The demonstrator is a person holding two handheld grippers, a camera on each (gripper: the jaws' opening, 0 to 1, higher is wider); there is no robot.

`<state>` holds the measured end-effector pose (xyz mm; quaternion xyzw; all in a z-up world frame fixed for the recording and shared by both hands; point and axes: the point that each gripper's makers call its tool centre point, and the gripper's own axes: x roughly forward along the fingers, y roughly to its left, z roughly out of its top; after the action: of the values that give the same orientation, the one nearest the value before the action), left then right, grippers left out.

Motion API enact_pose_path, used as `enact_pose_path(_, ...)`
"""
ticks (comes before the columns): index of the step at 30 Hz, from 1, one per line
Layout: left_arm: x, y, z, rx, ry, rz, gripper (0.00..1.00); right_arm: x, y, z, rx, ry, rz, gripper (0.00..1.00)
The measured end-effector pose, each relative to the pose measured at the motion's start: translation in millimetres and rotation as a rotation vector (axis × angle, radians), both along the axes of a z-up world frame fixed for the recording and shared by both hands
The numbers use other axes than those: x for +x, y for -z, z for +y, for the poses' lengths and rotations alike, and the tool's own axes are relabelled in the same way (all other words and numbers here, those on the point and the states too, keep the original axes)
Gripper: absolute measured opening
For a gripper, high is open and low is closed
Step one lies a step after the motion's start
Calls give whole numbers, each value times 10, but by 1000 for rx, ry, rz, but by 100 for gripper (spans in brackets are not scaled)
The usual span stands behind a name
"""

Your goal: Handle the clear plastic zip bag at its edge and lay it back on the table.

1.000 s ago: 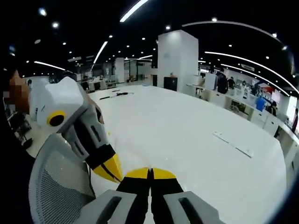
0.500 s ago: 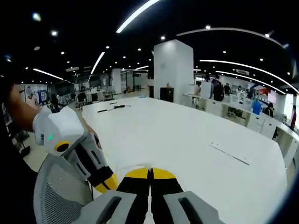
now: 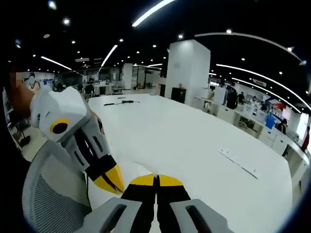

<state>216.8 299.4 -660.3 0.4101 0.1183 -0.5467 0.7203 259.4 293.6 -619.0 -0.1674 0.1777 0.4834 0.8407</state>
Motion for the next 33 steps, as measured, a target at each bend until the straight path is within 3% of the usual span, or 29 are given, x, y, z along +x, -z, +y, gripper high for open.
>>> enact_pose_path(10,-24,-202,-3,-80,-30,-9,3,45,241,44,-55,-12,11,0)
enact_pose_path(15,-74,-290,71,-132,-69,19,5,44,312,64,-70,-14,14,0)
enact_pose_path(22,-81,-439,251,-286,-204,101,11,90,453,24,-134,-12,-6,0)
enact_pose_path(33,-101,-408,665,-380,-402,178,24,249,548,-259,-141,84,-12,0)
